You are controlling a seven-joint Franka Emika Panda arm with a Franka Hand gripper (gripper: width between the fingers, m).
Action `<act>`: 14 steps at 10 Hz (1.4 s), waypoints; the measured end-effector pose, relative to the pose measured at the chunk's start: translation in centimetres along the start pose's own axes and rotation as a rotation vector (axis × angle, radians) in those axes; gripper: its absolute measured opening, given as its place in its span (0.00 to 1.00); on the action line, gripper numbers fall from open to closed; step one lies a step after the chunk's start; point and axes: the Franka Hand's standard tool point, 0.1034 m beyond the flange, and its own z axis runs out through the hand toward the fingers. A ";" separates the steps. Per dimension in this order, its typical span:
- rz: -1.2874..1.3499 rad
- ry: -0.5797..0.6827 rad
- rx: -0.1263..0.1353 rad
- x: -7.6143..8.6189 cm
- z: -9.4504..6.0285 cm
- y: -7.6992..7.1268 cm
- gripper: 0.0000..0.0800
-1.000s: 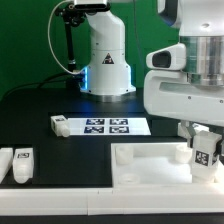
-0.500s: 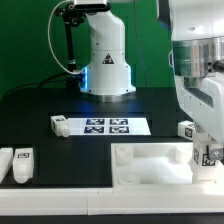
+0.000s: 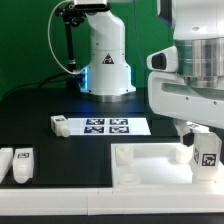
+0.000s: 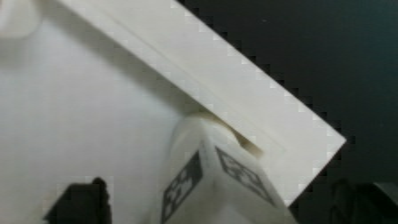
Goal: Assemble one leg
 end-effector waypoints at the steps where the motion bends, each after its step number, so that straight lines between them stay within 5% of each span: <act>1: -0.059 0.000 -0.001 0.0 0.0 0.1 0.80; 5: -0.742 0.097 -0.048 1.1 -0.3 -0.4 0.81; 8: -0.588 0.096 -0.038 1.1 -0.2 -0.4 0.67; 9: -0.507 0.097 -0.034 1.0 -0.2 -0.4 0.44; 10: -0.450 0.098 -0.032 1.1 -0.2 -0.3 0.36; 14: 0.019 0.092 -0.014 1.3 -0.2 0.1 0.36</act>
Offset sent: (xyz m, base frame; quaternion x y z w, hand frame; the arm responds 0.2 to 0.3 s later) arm -0.0031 -0.0054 0.0040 -0.0559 0.1096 -0.5859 0.8010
